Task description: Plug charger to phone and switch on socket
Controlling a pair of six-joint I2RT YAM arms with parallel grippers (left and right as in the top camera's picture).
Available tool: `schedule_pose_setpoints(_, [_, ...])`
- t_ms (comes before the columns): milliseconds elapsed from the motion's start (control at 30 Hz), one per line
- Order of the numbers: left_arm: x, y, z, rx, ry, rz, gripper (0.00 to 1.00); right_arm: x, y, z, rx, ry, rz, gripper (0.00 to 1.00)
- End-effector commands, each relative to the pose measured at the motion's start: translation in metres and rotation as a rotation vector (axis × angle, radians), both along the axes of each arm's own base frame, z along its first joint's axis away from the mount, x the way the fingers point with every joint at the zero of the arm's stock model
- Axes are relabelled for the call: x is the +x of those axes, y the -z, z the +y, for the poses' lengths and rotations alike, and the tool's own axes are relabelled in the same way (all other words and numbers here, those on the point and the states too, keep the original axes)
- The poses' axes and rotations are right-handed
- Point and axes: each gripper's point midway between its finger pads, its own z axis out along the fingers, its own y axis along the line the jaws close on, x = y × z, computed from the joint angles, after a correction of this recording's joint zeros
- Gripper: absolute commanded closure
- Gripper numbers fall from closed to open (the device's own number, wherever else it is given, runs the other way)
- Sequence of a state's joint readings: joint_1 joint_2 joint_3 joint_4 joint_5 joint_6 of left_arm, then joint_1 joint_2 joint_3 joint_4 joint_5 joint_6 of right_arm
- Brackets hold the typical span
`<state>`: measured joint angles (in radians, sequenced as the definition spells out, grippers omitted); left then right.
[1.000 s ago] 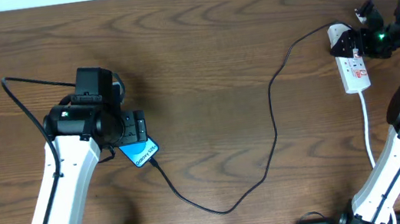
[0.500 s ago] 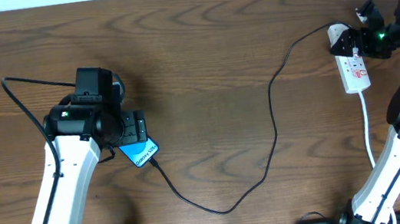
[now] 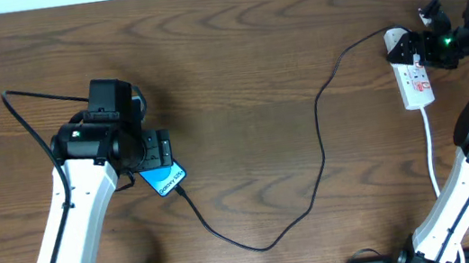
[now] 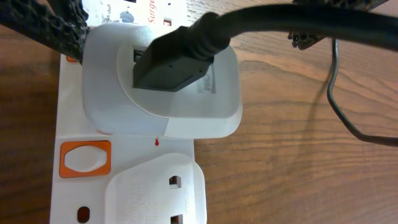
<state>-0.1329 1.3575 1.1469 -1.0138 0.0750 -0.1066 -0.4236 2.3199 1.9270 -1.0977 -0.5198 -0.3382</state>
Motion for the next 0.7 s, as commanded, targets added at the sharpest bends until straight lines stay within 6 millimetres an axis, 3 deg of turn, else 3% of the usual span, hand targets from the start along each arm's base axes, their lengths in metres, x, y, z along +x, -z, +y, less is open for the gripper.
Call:
schedule_pose_setpoints(0, [0.002,-0.007,0.001,0.011,0.007,-0.024,0.12,-0.002,0.003,0.027,0.114,-0.003,0.022,0.01])
schedule_pose_setpoints(400, [0.002,-0.007,0.001,0.011,0.007,-0.024,0.12,-0.001,0.012,0.050,0.116,-0.043,0.033,0.01])
schedule_pose_setpoints(667, [0.002,-0.007,0.001,0.011,0.007,-0.024,0.12,-0.003,0.017,0.052,0.121,-0.032,0.045,0.01])
